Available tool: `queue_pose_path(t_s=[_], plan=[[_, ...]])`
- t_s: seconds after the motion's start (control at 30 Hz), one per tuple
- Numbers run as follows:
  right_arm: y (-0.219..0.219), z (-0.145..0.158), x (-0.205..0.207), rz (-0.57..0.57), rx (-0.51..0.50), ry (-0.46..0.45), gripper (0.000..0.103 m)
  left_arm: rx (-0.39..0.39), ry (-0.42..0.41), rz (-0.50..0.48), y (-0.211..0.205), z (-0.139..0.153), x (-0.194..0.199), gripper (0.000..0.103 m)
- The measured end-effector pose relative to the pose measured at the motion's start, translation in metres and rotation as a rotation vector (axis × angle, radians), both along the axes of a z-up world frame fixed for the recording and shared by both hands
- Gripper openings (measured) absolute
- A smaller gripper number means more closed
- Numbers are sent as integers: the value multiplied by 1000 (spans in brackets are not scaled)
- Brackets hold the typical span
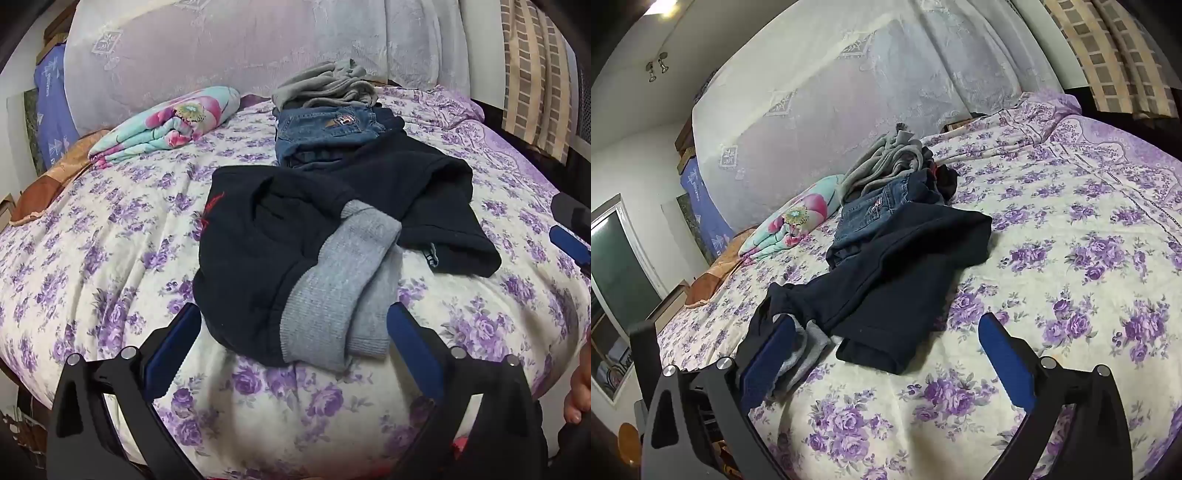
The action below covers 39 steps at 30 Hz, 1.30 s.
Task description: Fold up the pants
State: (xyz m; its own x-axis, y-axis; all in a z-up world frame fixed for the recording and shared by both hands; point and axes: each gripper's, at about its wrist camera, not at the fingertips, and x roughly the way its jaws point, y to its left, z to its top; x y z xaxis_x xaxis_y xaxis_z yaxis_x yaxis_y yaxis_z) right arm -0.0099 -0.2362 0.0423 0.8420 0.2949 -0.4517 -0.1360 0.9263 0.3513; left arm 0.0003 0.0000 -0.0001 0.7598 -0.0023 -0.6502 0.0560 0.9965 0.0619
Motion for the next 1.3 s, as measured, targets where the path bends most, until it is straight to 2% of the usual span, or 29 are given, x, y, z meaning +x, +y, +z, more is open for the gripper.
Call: queue_pose_path(t_s=[0.1,0.13,0.3,1.3], plan=[[1,-2,0,-1,0,-2,100,-1,0,0,-2,0,-1,98],[1,-3,0,-2,4,-3,100,-25,12,0,3,0,2,98],[-3,2,-2,-5,11,-4,100,-4,-5,5,-1,-16,-4,98],[0,-3,-1,-3,-1,1,100,-6,19,2,-2,-13,-3,99]])
